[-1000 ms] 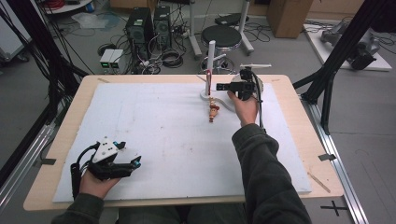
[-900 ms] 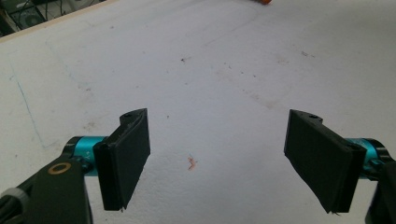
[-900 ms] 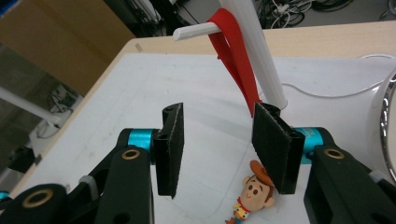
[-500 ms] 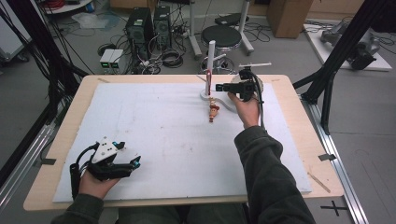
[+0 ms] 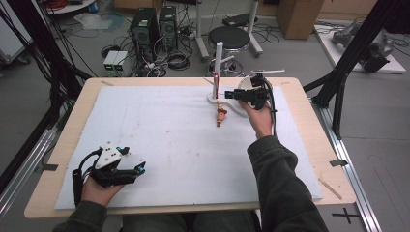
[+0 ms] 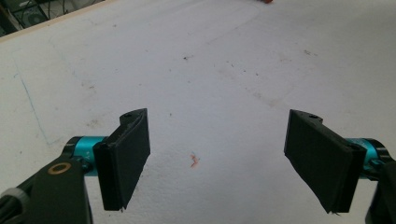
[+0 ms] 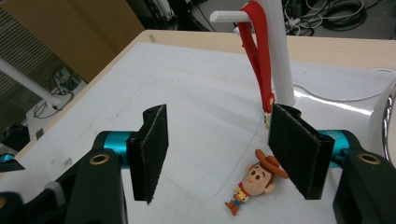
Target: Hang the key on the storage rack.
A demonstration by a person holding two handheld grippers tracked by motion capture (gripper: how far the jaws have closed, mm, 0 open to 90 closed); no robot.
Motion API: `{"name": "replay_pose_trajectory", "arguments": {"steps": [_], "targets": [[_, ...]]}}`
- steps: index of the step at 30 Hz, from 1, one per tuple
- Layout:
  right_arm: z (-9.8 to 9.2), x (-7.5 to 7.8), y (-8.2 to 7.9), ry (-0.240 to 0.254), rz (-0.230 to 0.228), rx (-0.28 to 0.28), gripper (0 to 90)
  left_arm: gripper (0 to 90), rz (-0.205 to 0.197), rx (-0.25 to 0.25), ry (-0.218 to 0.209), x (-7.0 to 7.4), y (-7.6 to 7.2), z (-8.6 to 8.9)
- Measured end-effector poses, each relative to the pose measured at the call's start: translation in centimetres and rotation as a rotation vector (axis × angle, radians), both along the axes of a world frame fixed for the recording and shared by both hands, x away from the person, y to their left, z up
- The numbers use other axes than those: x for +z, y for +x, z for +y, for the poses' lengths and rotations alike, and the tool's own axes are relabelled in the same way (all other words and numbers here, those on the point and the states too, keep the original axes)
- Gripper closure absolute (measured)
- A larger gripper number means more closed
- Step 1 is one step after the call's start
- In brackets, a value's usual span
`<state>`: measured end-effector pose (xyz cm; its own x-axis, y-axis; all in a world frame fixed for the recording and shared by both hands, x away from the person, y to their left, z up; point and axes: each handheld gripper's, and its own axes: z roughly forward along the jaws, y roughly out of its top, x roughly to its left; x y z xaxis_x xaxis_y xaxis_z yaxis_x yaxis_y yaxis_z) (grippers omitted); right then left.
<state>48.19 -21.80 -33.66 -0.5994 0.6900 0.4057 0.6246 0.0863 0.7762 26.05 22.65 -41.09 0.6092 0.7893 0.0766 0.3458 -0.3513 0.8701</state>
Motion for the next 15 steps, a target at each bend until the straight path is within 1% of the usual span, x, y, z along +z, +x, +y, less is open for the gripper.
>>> {"name": "replay_pose_trajectory", "arguments": {"steps": [1, 5, 8, 10, 12, 15], "targets": [[0.0, -0.1, -0.1, -0.009, 0.007, 0.003, 35.0, 22.8, 0.000, 0.000, 0.000, 0.0, 0.0, 0.0], [-0.1, -0.5, -0.6, -0.026, -0.009, 0.011, 33.8, 22.8, 0.002, -0.003, 0.001, 0.0, 0.0, -0.1], [-0.1, -0.8, -0.9, -0.040, -0.004, 0.017, 31.3, 22.8, 0.008, -0.004, 0.000, 0.0, 0.0, -0.2], [-0.1, -0.9, -1.1, -0.038, -0.015, 0.014, 30.6, 22.8, 0.009, -0.005, -0.003, 0.0, 0.0, -0.2], [0.0, -1.0, -1.3, -0.033, -0.007, 0.023, 29.9, 22.7, 0.009, -0.003, -0.002, 0.0, 0.0, -0.2], [0.1, -1.0, -1.6, -0.037, -0.013, 0.027, 28.8, 22.7, 0.009, -0.005, -0.001, 0.0, 0.0, -0.2]]}}
